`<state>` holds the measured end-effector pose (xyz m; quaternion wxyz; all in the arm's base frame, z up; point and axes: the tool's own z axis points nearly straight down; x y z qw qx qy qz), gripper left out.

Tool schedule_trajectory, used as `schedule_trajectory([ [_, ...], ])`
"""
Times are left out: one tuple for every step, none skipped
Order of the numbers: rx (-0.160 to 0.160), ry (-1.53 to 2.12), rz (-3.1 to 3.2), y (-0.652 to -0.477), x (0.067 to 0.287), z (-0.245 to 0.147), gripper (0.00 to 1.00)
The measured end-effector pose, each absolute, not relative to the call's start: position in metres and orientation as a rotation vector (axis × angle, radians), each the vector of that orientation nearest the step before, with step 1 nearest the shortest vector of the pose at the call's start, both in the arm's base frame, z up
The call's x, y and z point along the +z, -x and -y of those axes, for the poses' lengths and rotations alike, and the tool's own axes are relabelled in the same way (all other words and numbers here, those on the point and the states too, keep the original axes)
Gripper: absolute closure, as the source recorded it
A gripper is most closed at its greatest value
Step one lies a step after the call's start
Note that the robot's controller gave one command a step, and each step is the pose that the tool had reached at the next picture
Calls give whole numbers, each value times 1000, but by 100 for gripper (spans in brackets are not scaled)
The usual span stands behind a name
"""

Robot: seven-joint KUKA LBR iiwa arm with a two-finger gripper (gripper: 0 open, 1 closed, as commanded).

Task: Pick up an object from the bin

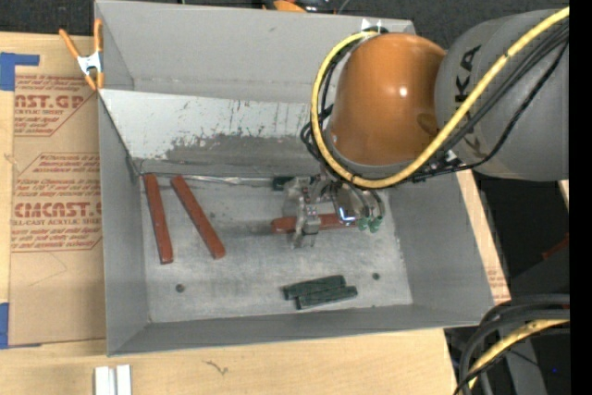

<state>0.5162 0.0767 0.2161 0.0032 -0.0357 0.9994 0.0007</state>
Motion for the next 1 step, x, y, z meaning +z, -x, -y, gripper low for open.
schedule_trajectory([
  [3, 282, -3115, -585, 328, -113, 100],
])
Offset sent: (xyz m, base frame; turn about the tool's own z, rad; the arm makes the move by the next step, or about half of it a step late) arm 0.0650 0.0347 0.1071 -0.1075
